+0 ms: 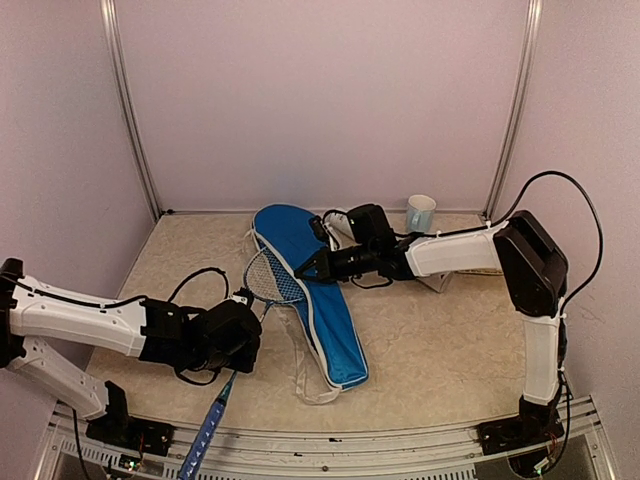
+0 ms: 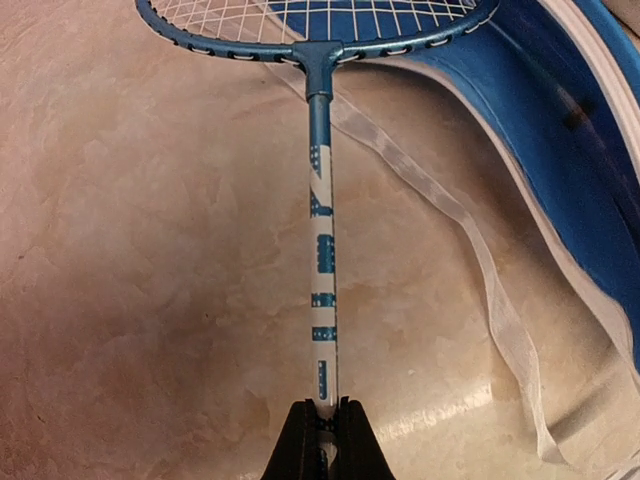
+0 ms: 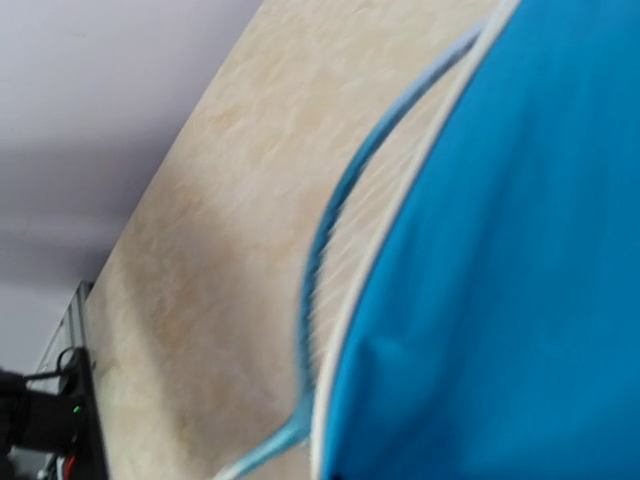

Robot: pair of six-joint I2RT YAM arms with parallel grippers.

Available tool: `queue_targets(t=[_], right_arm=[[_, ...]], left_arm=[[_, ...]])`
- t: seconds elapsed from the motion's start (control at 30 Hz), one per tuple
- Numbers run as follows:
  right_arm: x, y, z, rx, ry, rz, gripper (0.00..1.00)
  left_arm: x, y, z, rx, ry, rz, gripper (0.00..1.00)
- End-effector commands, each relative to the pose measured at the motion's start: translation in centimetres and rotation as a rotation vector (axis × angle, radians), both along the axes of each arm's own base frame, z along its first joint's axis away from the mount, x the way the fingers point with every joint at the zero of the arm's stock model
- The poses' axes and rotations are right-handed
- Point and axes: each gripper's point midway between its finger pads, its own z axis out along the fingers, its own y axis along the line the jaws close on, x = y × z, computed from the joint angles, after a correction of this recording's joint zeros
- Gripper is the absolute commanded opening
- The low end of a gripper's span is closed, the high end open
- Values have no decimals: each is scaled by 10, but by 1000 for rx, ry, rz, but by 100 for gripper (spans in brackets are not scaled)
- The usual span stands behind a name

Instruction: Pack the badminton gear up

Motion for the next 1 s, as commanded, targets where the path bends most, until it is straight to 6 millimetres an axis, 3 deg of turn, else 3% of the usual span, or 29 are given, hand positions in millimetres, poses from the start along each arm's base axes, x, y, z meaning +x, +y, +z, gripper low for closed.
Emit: queue_targets(t=[0.0, 0.23, 0.6, 0.83, 0.97], right_arm=[[-24, 20, 12, 34, -25, 113, 0], [-41, 23, 4, 42, 7, 160, 0], [-64, 25, -8, 67, 57, 198, 0], [-62, 11, -25, 15, 54, 171, 0], [-47, -4, -36, -41, 34, 121, 0]], left_arm=[[47, -18, 33, -102, -133, 56, 0], [91, -28, 36, -208, -153, 143, 0], [151, -46, 22, -362, -114, 292, 0], [162, -47, -7, -398, -53, 320, 1], [150, -53, -22, -374, -8, 216, 19]])
